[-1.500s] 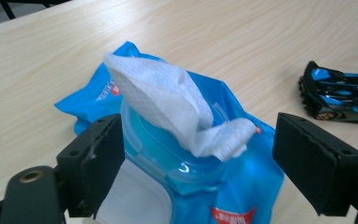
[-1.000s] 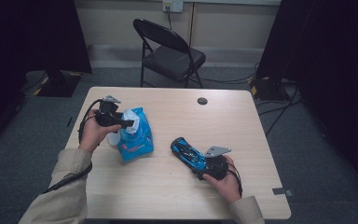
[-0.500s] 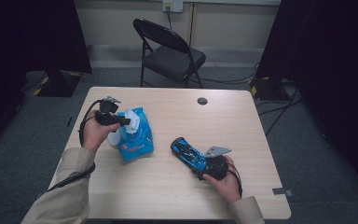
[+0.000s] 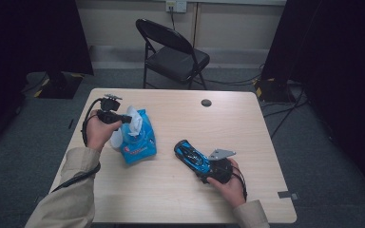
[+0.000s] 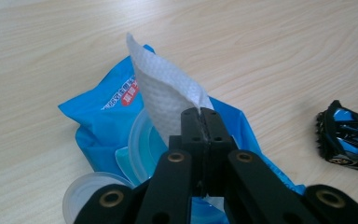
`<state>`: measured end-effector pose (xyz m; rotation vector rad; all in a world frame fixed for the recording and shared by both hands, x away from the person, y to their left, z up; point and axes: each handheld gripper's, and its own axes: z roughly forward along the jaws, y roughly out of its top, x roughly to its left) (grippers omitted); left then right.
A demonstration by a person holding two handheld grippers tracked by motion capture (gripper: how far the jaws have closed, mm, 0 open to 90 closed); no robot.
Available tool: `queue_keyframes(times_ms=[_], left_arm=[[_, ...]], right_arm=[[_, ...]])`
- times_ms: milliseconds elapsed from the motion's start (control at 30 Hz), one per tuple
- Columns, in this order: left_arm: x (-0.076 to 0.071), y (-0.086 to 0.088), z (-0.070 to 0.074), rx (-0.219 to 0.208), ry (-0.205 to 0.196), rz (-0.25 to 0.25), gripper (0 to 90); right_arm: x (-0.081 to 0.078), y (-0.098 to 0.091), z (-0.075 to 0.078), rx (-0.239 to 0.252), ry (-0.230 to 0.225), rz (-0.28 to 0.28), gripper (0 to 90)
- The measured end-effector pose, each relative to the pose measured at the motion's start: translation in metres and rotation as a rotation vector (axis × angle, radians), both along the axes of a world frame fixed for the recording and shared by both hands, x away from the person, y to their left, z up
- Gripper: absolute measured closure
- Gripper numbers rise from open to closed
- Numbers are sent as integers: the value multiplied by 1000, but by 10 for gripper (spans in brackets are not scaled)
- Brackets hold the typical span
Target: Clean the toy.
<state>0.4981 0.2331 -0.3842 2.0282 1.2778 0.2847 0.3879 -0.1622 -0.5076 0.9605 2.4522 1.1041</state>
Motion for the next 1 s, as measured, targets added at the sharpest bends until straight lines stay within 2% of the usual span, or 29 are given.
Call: queue_keyframes(times_ms=[267,367,500,633,800,1000], left_arm=[[-4,3,19,-22,-9,-5,900],[-5,4,29,-27,-1,1,900],[-8,5,44,-34,-19,8,900],[-10,3,59,-32,-32,-6,900],[-11,1,67,-49,-42,-8,900],[-15,-5,83,-58,-50,-33,900]], right_arm=[[0,0,0,0,0,-1,250],[0,0,0,1,-1,-1,250],[0,0,0,1,0,-1,250],[0,0,0,1,0,-1,250],[0,0,0,0,0,-1,250],[0,0,0,1,0,-1,250]])
